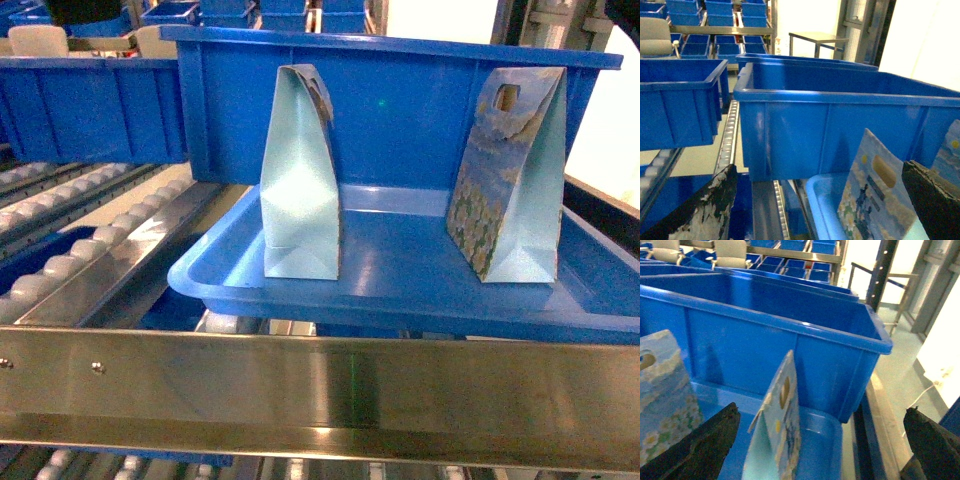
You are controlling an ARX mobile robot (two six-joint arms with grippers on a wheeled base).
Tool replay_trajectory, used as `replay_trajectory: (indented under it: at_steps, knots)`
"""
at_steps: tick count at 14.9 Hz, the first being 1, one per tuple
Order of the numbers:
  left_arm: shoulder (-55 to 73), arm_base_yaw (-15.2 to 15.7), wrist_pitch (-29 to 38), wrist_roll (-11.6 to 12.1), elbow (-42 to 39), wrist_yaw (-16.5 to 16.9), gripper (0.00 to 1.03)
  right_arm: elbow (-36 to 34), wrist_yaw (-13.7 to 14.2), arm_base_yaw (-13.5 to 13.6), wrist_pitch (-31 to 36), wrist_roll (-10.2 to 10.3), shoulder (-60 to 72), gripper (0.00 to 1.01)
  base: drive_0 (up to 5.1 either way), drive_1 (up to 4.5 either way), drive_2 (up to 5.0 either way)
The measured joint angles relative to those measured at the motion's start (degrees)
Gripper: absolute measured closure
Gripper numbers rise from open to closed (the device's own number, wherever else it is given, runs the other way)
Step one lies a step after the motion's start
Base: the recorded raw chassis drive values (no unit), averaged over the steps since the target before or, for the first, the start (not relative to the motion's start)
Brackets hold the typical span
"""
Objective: Move flower gift bag to table near conveyor
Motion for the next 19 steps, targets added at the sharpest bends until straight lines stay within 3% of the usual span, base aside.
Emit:
replay_trajectory:
  at_steps: [1,7,11,14,19]
  knots:
    - [-0.2,1.1,-0.2,0.0,-0.5,-0.5,0.05,-0.1,1.8,0.0,0.4,-0.7,0.2,0.03,0.0,0.00,0.0]
    - [-0.4,1.4,-0.2,0.0,-0.8,-0.8,0.05,0.0,3.5,0.4,0.3,-1.0,0.6,0.03,0.0,0.00,0.0]
    - [-0.4,1.4,-0.2,0.0,-0.8,-0.9,0.05,5.6,6.2,5.0,-2.5,-0.9,5.2,0.03,0.0,0.00,0.0]
    - [-0.4,1.4,-0.2,0.0,-0.8,-0.9,0.05,9.4,6.5,7.3,-4.8,-0.7,8.8,0.03,0.0,0.00,0.0]
    - [-0.4,1.4,-0.2,0.0,-0.8,-0.9,0.05,12.2,6.5,6.9,-9.6,0.2,13.0,0.03,0.0,0.00,0.0]
